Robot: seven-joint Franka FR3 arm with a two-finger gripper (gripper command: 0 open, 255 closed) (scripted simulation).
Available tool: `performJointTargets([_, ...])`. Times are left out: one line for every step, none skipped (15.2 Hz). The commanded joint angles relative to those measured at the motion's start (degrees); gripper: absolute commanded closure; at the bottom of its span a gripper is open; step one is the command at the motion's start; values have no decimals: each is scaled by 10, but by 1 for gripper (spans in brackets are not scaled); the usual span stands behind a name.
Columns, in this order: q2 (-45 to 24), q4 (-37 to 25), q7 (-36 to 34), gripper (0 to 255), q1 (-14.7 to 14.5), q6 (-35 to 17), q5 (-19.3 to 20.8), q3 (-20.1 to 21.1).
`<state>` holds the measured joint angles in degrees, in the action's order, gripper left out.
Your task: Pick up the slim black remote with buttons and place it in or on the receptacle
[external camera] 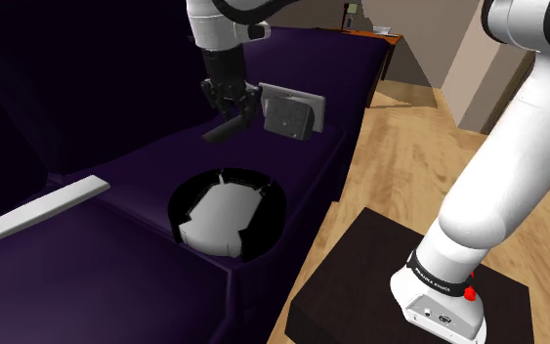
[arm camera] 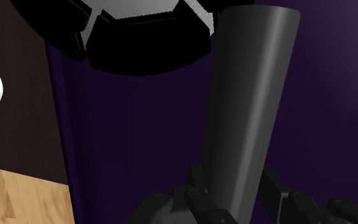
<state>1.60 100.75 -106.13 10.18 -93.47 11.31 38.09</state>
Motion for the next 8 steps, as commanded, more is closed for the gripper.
performJointTargets([13, 16, -21, 255, -11, -2, -11, 11])
performJointTargets([20, 22, -31, 255, -16, -1, -17, 16])
performJointTargets([27, 28, -40, 255, -22, 0, -22, 22])
performJointTargets([33, 34, -51, 255, -27, 2, -28, 28])
performJointTargets([38, 38, -61, 255, -33, 3, -33, 34])
performJointTargets([43, 42, -72, 255, -39, 5, -39, 40])
performJointTargets([47, 45, -83, 255, -45, 6, -43, 46])
performJointTargets([50, 47, -94, 255, -50, 8, -48, 53])
